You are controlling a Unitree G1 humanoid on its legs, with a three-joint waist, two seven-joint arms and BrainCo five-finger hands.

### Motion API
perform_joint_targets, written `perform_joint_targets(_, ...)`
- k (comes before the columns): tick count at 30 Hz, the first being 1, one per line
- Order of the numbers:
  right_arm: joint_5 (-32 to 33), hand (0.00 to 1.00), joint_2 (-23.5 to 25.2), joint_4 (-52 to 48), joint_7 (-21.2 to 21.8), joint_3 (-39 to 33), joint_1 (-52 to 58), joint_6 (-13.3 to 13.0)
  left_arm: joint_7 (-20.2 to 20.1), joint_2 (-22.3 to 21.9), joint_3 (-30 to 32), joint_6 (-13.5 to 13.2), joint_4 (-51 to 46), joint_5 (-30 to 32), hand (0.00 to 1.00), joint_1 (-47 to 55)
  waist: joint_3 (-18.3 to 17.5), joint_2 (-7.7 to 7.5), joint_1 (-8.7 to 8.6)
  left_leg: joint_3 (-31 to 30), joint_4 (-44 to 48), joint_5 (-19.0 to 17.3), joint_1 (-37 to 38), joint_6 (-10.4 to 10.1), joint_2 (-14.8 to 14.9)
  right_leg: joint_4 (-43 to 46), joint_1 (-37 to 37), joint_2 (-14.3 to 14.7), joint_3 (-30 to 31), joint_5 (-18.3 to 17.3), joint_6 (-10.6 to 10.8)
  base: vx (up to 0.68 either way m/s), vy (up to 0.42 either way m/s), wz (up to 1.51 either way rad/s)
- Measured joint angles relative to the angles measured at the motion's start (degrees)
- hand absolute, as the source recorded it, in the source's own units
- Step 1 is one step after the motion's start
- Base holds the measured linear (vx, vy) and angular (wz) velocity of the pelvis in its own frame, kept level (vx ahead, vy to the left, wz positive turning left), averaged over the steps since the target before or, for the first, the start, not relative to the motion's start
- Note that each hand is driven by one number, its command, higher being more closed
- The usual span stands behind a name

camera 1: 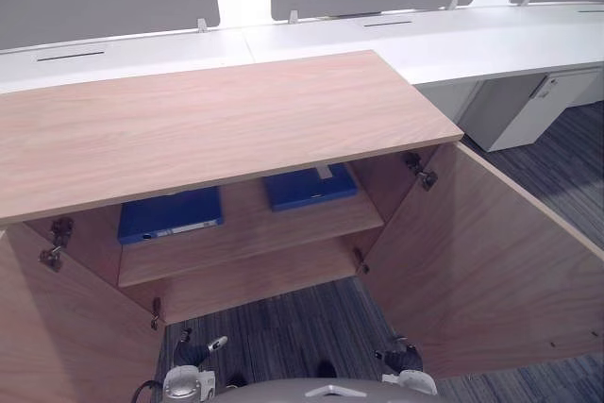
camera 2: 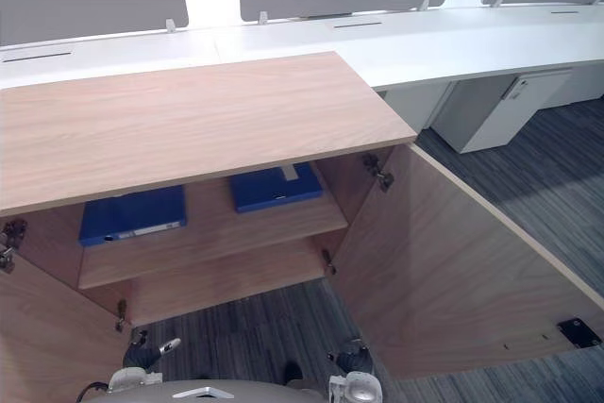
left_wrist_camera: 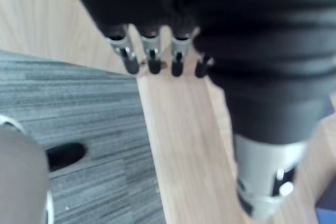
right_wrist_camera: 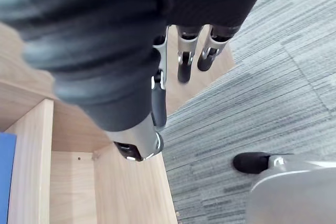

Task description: Walk over to the cabinet, pick up the folder, carry it to the office cabinet, place the folder inside the office cabinet, then close the office cabinet door

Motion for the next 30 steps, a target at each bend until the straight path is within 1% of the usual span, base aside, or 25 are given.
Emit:
perform_joint_targets(5,1.88,0.00,0.00,2.61,0.05,-1.19,-0.23,0.27,-0.01,0.11,-0.19,0.21,1.65,0.00,0.00,-0.16,-0.66,0.02,-0.30,-0.30,0.00,-0.52,0.39,0.80,-0.85,-0.36,0.81,-0.60,0.06,-0.04,0.68,0.04,0.026,0.03)
perform_joint_targets(9,2.31,0.00,0.01,3.23,0.04,-2.35,-0.59,0.86,-0.03,0.11,-0.29,0.29,2.16,0.08,0.00,-0.18,-0.78,0.19,-0.31,-0.16,0.00,-0.86,1.32,1.20,-0.98,-0.77,1.82,-0.58,0.29,0.12,0.56,0.05,0.006,-0.03)
perform_joint_targets(14,2.94,0.00,-0.03,3.23,-0.05,-2.55,-0.61,0.92,-0.06,0.06,-0.39,0.30,2.18,0.50,0.00,-0.17,-0.79,0.36,-0.28,0.44,0.01,-1.01,1.51,1.30,-0.87,-0.99,1.78,-0.36,1.17,0.12,0.54,0.01,-0.017,-0.08)
perform_joint_targets(17,3.05,0.00,-0.23,3.10,-0.67,-2.66,-0.62,0.88,-0.08,0.05,-0.40,0.30,2.19,0.51,0.00,-0.17,-0.79,0.55,-0.37,1.44,0.01,-1.46,2.02,0.96,-0.81,-0.99,1.77,-0.24,1.89,-0.02,0.32,-0.02,-0.019,-0.17)
perform_joint_targets(20,4.17,0.00,0.19,2.93,-1.28,-4.61,-0.51,0.88,-0.59,0.05,-0.39,0.30,2.14,0.50,0.00,-0.38,-0.79,0.59,-0.51,1.88,0.01,-1.73,2.05,1.04,-0.83,-0.94,1.55,-0.24,2.52,-0.06,0.23,-0.03,-0.015,-0.09)
perform_joint_targets(24,5.32,0.00,1.14,-3.28,-2.41,-9.47,0.81,0.84,-0.62,0.10,-0.27,0.37,2.01,0.51,0.00,-0.40,-0.82,1.00,-0.91,3.65,0.02,-2.49,2.17,0.88,-0.83,-0.55,0.46,-0.12,4.26,-0.05,0.20,-0.03,-0.008,-0.24)
perform_joint_targets(25,5.72,0.00,1.10,-5.89,-3.15,-11.68,1.09,0.79,-0.62,0.18,-0.23,0.40,1.80,0.51,0.00,-0.26,-0.86,1.09,-0.97,4.55,0.03,-2.82,2.22,0.81,-0.81,-0.39,-0.05,-0.02,5.00,-0.05,0.19,-0.01,-0.006,-0.31)
perform_joint_targets(27,6.86,0.00,1.15,-10.63,-4.51,-15.17,1.83,0.66,-0.62,0.26,-0.13,0.43,1.14,0.51,0.00,-0.06,-0.93,1.21,-1.53,5.04,0.05,-3.12,2.18,0.79,-0.82,-0.28,-0.44,0.03,5.50,-0.14,0.10,0.01,-0.008,-0.25)
perform_joint_targets(28,7.56,0.00,1.13,-14.25,-5.30,-18.52,2.11,0.55,-0.63,0.48,-0.08,0.43,0.91,0.51,0.00,-0.01,-0.93,1.21,-2.09,5.69,0.29,-3.47,2.27,0.65,-0.81,-0.20,-0.72,0.25,6.35,-0.23,-0.01,0.03,-0.008,-0.20)
perform_joint_targets(29,7.69,0.00,1.14,-15.71,-5.92,-19.68,2.16,0.45,-0.63,0.64,-0.09,0.44,0.91,0.50,0.00,0.06,-0.93,1.21,-2.24,6.12,0.36,-3.68,2.42,0.53,-0.79,-0.20,-0.83,0.33,6.56,-0.25,-0.03,0.04,-0.014,-0.33)
perform_joint_targets(30,8.70,0.00,1.13,-18.33,-6.99,-22.12,2.37,-0.08,-0.64,1.04,-0.08,0.46,0.89,0.50,0.00,0.10,-0.94,1.23,-2.50,6.94,0.37,-4.01,2.75,0.50,-0.69,-0.15,-0.92,0.55,7.12,-0.25,-0.03,0.04,-0.013,-0.30)
